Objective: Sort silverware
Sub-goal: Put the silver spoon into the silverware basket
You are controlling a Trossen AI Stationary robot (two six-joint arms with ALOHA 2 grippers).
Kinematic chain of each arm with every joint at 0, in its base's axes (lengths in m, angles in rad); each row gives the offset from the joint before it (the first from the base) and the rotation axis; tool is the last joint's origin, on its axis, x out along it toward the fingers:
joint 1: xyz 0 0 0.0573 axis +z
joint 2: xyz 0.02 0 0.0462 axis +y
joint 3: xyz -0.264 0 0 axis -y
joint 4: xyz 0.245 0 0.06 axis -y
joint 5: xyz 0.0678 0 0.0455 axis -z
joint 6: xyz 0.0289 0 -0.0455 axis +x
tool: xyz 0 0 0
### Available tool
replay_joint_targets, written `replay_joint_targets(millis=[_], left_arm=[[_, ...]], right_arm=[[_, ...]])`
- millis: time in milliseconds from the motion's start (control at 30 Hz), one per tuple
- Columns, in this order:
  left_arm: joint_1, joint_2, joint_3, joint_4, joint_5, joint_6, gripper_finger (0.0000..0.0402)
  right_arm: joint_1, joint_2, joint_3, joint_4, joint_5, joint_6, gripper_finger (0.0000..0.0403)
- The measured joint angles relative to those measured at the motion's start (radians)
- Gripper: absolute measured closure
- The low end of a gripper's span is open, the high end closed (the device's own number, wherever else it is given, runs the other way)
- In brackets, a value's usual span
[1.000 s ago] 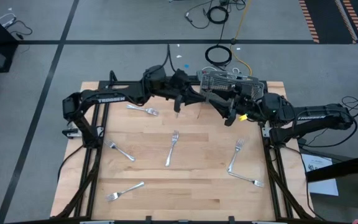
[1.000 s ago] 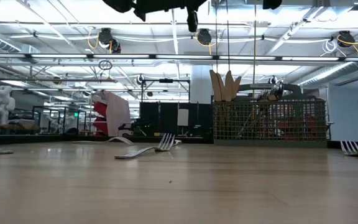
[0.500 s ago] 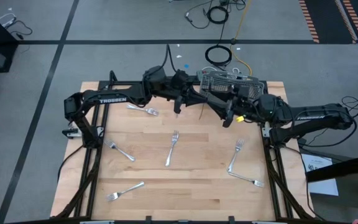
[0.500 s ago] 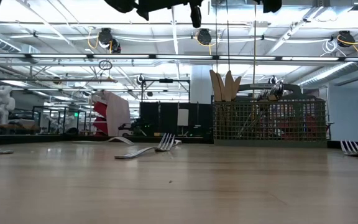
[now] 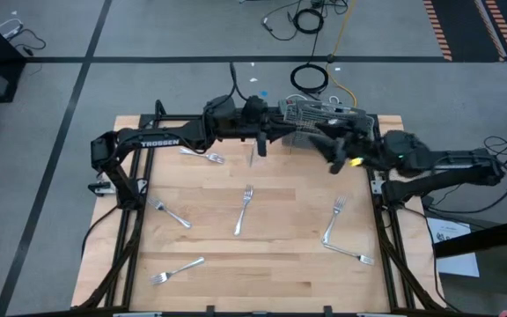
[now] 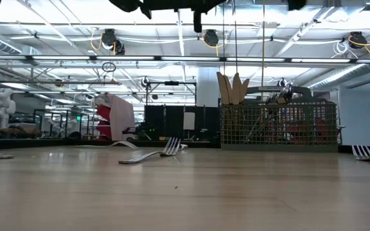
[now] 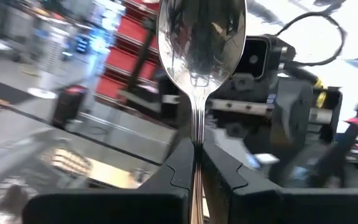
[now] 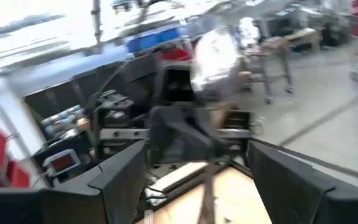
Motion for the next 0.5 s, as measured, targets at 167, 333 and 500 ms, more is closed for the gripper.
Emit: replay_joint_targets(millis=[167, 333, 500], left_arm=[[0.002, 0.067, 0.044, -0.002, -0.069, 0.085, 0.0377], [0.002, 0.238, 0.207, -0.005, -0.099, 0.205, 0.0377], [0.024, 0.447, 0.425, -0.007, -0.187, 0.319, 0.0377]], right_arm=[[0.002, -0.153, 0.0, -0.199, 0.059, 0.116, 0.0133], [0.02, -0.222, 0.001, -0.226, 0.061, 0.137, 0.0133], [0.023, -0.221, 0.001, -0.221, 0.058, 0.139, 0.0133]])
